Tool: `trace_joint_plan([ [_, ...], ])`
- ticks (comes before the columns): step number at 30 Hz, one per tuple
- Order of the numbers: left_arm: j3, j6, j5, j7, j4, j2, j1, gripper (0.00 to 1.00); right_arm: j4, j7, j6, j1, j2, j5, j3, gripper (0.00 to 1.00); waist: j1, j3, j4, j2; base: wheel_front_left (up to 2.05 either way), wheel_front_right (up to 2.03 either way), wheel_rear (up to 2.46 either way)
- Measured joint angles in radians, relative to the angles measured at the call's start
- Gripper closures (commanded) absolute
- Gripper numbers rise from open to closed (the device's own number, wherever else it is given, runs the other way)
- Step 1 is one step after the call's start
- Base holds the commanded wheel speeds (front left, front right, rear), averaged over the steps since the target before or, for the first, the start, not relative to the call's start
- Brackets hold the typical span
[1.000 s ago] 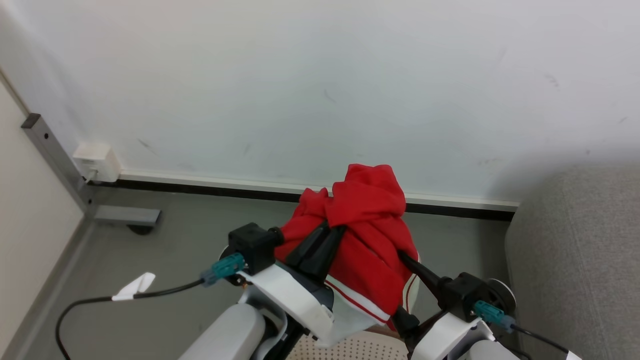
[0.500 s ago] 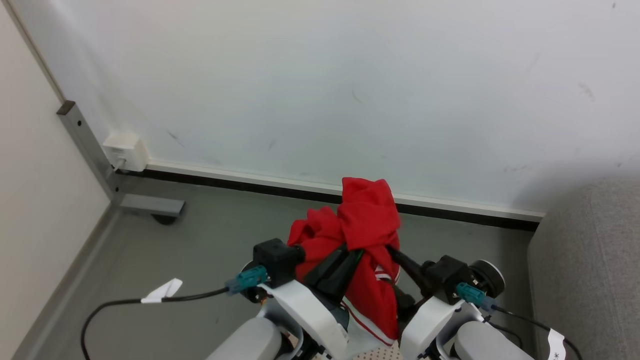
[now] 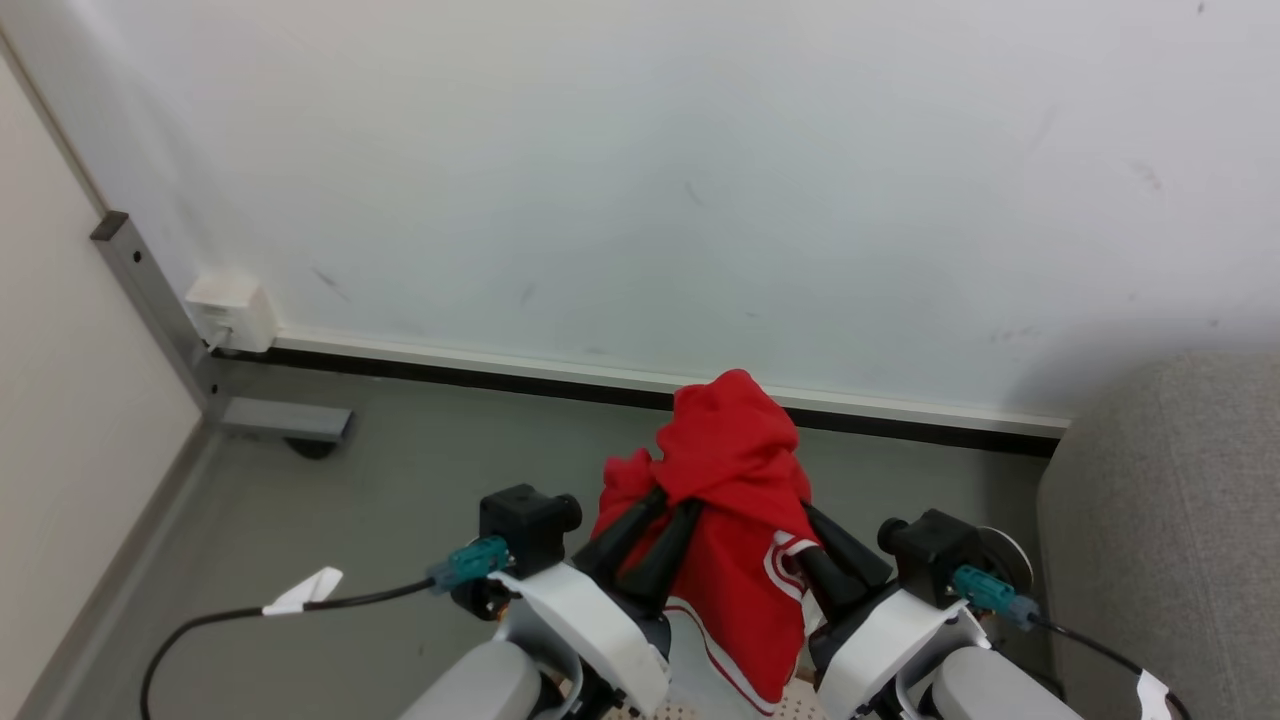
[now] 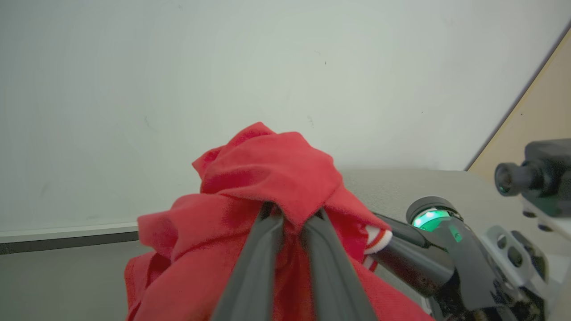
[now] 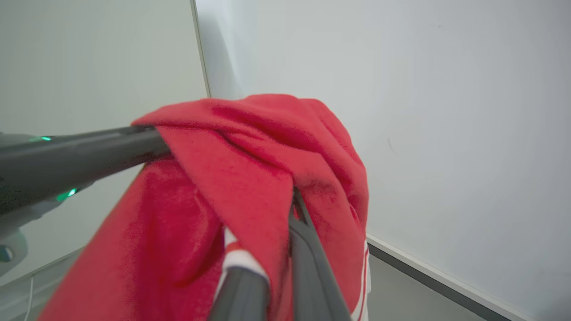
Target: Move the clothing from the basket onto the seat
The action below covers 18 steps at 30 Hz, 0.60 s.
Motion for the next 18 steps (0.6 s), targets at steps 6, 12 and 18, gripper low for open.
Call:
trace_joint_plan([
  [6,0.010,0.010,-0.003,-0.008,0.002,0.016,0.014,0.00,-0.042,0.000,0.000,0.029,-0.023,0.024,-0.062,1.00,0.0000,-0.001,-0.025,0.0000,0.00,0.00,0.00],
  [12,0.024,0.025,0.001,-0.024,-0.004,0.037,0.031,0.00,-0.106,0.000,0.000,0.059,-0.054,0.021,-0.144,1.00,0.0000,0.000,-0.062,0.0000,0.00,0.00,0.00],
  [18,0.019,0.037,0.034,-0.035,-0.007,0.056,0.043,0.00,-0.192,0.000,0.000,0.085,-0.083,0.013,-0.245,1.00,0.0000,0.004,-0.121,0.0000,0.00,0.00,0.00],
])
